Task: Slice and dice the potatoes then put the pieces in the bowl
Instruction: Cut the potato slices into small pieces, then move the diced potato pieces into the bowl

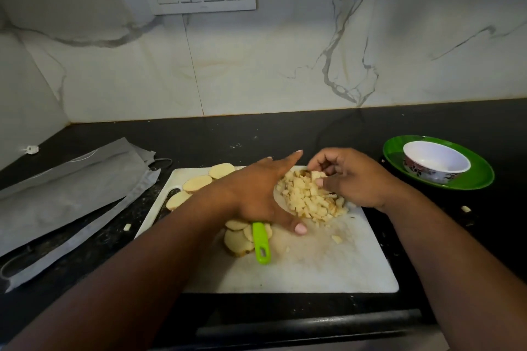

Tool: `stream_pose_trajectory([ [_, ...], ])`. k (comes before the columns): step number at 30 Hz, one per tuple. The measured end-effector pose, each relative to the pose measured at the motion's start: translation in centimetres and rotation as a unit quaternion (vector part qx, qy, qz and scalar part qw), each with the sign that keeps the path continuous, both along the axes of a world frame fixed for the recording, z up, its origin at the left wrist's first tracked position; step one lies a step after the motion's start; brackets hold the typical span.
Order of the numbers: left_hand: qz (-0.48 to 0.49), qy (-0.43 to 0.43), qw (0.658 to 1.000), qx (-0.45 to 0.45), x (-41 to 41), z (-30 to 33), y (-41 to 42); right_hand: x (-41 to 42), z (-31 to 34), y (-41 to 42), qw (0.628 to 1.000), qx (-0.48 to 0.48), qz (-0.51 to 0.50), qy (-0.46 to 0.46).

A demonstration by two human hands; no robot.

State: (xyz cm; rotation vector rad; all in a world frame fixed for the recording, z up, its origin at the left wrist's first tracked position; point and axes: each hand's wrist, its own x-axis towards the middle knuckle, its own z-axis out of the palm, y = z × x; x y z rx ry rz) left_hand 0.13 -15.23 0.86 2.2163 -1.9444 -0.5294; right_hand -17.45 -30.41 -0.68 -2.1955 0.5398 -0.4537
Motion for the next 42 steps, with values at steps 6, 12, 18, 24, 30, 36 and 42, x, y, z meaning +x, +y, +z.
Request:
stream_pose_trajectory([
  [6,0.019,0.061,0.997,-0.044,0.7,-1.0,-1.1,0.5,-0.1,-0.4,0.992,0.057,-0.02,-0.111],
  [12,0.007,0.145,0.986,-0.083,1.4,-1.5,-0.6,1.6,-1.8,0.4,0.999,0.013,-0.019,0.027],
  [18,0.035,0.33,0.937,-0.106,0.9,-1.5,-0.7,2.2,-2.0,0.9,0.998,0.052,-0.025,-0.027],
  [24,0.221,0.555,0.778,-0.195,-1.6,-1.2,-2.1,2.9,-2.4,2.6,0.975,-0.197,0.015,0.102],
  [30,0.257,0.606,0.73,-0.183,-1.8,-1.2,-2.0,4.3,-3.2,2.9,0.968,-0.246,-0.016,0.05],
  [36,0.226,0.607,0.748,-0.144,-1.8,-1.0,-1.4,4.9,-2.8,3.0,0.967,-0.254,-0.001,0.03],
  [42,0.21,0.542,0.797,-0.162,-2.0,-1.6,-1.8,6.0,-3.2,2.9,0.975,-0.221,-0.012,0.008],
])
